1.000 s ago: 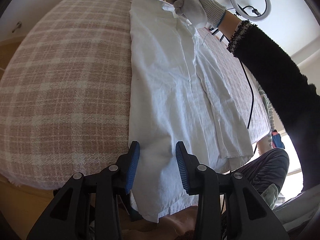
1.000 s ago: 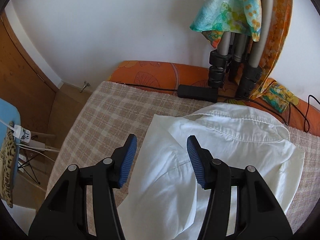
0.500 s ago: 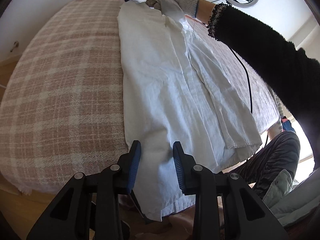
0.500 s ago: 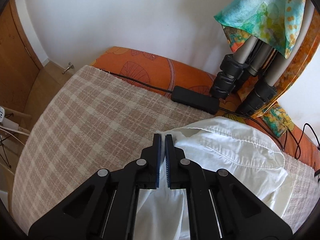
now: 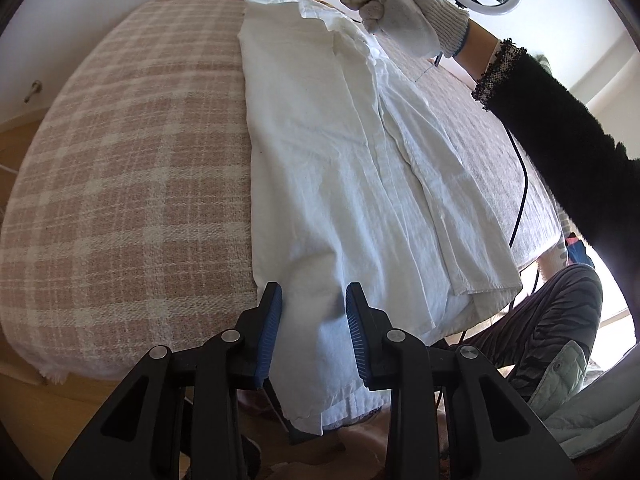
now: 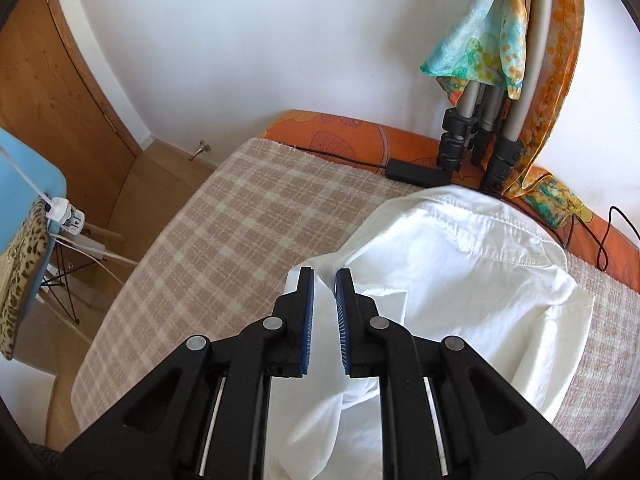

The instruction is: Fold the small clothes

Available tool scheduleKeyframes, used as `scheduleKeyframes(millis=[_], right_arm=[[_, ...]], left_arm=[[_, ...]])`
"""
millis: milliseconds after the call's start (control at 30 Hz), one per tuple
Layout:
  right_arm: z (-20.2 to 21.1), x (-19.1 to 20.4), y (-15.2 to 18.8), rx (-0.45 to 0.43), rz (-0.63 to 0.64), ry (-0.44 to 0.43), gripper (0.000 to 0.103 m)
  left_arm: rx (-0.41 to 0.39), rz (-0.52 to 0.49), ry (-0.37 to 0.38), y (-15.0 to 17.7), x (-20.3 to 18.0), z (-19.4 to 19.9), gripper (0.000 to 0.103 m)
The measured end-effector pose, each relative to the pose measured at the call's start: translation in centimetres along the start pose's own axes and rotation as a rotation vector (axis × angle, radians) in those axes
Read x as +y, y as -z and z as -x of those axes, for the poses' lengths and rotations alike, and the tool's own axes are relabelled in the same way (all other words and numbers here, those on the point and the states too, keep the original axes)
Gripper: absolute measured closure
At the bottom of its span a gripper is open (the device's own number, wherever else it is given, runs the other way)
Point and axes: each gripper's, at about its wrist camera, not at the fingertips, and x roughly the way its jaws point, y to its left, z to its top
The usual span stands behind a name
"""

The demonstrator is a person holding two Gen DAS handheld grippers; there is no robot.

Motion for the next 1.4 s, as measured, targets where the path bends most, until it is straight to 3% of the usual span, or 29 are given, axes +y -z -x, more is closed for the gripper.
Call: scheduleKeyframes(millis=[100,133,167,233,300,367,467,633,767,933,1033,1200,1400], right_arm=[[-0.2,-0.9,0.4,-0.005,-0.025,0.059,0.089],[-0.4,-1.5,0.5,-0.008,-0.051,0.050,0.079],[-0.6,-1.9,0.6,-0.004,-0.070,0.021,0.062],[-1.4,-2.0,0.7,0.029,-0.062,-0.028,0.056],[-2.2,-1.5,1.0,0.064,-0.015,-0.020,0.056],[-3.5,-0.6,1.4,0.075,0.051,0.042,0.058],[-5.6,-0.3,1.7,0.078,0.111,0.169,0.076],[-5.2,0.1,1.3,0.039,0.112,0.249,0.077],[-0.4,-0.6,2.1,-0.015,-0.002,0.117,0.077],[8.0,-0.4,5.2,-0.080,-0.047,0.044,0.074],[12.8,-0.5,8.4,-0.094,-0.092,-0.030,0.072],[18.5,0.5,16.3,-0.077,-0.115,-0.130,0.069],[18.5,3.9,22.7,-0.027,-0.103,-0.240,0.069]], left_arm=[[0.002,-0.007,-0.002,-0.1,-0.2,-0.2,0.073],[0.003,-0.005,-0.001,-0.1,-0.2,-0.3,0.073],[0.004,-0.005,0.000,-0.2,-0.2,-0.3,0.073],[0.005,-0.003,0.005,-0.3,-0.2,-0.3,0.073],[0.006,-0.002,0.009,-0.4,-0.1,-0.4,0.073],[0.008,-0.007,0.007,-0.5,-0.2,-0.5,0.073],[0.009,-0.010,0.003,-0.5,-0.3,-0.5,0.073],[0.004,-0.016,-0.017,-0.4,-0.8,-0.3,0.073],[-0.068,0.000,-0.017,-0.5,-1.1,1.6,0.073],[-0.147,0.014,0.000,-0.1,-1.2,3.7,0.070],[-0.129,0.076,0.004,0.3,0.2,3.4,0.070],[-0.089,0.094,-0.040,1.0,1.5,2.3,0.070],[-0.067,0.119,0.008,2.3,0.6,1.7,0.070]])
